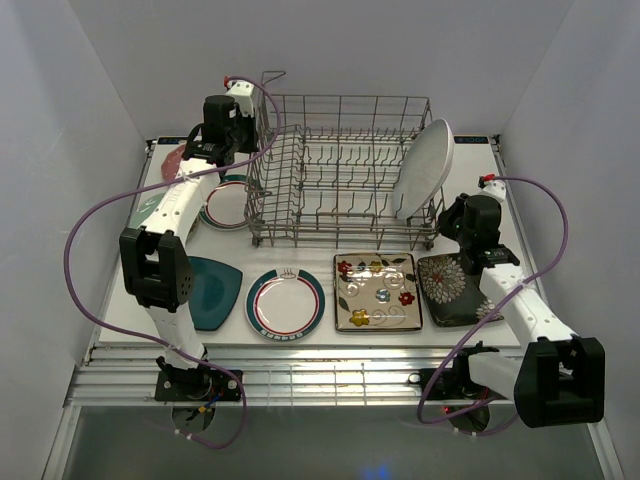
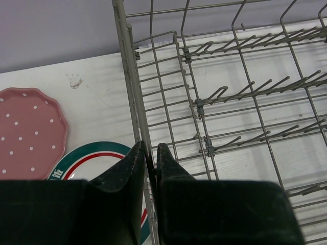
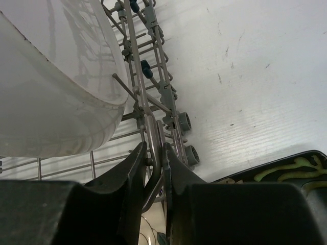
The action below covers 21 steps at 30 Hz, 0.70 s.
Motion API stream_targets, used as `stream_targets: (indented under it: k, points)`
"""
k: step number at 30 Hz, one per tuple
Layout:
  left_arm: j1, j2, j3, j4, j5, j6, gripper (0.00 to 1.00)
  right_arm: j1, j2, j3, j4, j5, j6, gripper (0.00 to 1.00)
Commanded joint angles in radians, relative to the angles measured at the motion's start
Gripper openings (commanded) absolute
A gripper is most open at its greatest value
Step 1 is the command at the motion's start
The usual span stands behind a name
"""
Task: Load the plates into the dish rack
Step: Move the dish rack to the center of the board.
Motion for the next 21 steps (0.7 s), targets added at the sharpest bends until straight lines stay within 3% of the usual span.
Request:
stream_targets:
  k: [1,14,15,16,17,19,21]
  points:
    - [0.013,-0.027,-0.007,0.009,-0.011,0.018,0.0,-0.027,0.035,0.074,0.031,0.027,-0.009,0.08]
    - [0.013,-0.004,0.003,0.037,-0.069,0.021,0.0,-0.058,0.116,0.154,0.029,0.013,-0.015,0.08]
    - [0.013,-0.007,0.002,0.035,-0.072,0.024,0.16,-0.06,0.113,0.154,0.029,0.012,-0.017,0.16]
    - [0.014,-0.012,0.0,0.037,-0.072,0.024,0.25,-0.06,0.11,0.154,0.029,0.009,-0.025,0.23]
    - [0.014,-0.018,-0.017,0.047,-0.071,0.024,0.31,-0.061,0.106,0.154,0.029,0.009,-0.028,0.32]
    - [0.014,-0.045,-0.038,0.063,-0.065,0.025,0.48,-0.061,0.087,0.154,0.029,0.013,-0.031,0.38]
    - [0.014,-0.064,-0.055,0.071,-0.06,0.024,0.58,-0.064,0.066,0.156,0.023,0.015,-0.035,0.47]
